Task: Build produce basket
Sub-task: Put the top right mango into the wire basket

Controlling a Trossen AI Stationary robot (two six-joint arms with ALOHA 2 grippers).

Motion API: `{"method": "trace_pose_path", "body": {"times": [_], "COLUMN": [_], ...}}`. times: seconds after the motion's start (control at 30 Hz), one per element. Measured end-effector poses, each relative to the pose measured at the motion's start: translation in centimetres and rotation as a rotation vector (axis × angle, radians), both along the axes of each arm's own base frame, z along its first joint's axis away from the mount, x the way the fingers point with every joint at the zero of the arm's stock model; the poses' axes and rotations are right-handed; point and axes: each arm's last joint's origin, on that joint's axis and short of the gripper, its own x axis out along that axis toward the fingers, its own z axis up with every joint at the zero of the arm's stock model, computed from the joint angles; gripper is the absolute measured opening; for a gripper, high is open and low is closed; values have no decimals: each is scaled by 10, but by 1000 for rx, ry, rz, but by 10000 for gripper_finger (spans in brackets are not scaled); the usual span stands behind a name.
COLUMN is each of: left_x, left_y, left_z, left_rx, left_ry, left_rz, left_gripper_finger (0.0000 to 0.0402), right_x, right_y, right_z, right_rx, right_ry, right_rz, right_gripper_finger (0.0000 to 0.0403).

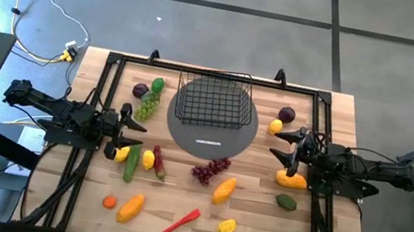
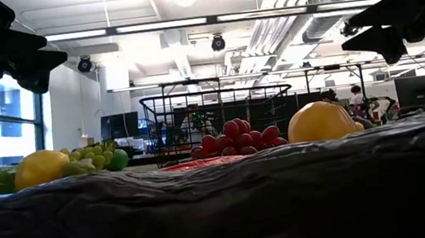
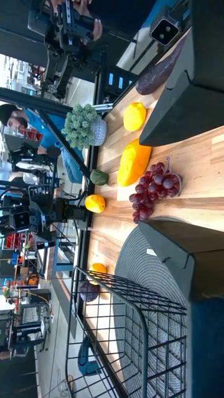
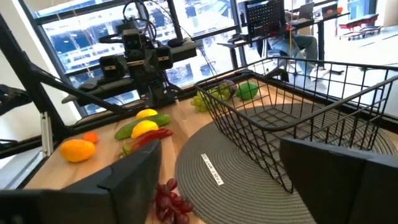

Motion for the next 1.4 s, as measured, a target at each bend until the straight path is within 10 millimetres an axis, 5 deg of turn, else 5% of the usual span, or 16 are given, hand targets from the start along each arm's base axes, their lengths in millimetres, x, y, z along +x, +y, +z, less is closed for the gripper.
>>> {"method": "trace_pose_path", "body": {"times": [0.33,1.0,1.4], "left_x": [0,0,0], "left_y": [0,0,0], "left_z": [0,0,0], "left_rx": [0,0,0], "left_ry": [0,0,0], "left_rz": [0,0,0], "left_gripper_finger": [193,193,193], "right_x": [-8,45,68], "right_y": [-1,3,8], "right_z": [37,114,132], "right_rx": [-26,8,-6], "right_ry": [216,539,657], "right_rz": [-1,19,144], "right_gripper_finger": [396,397,397]}}
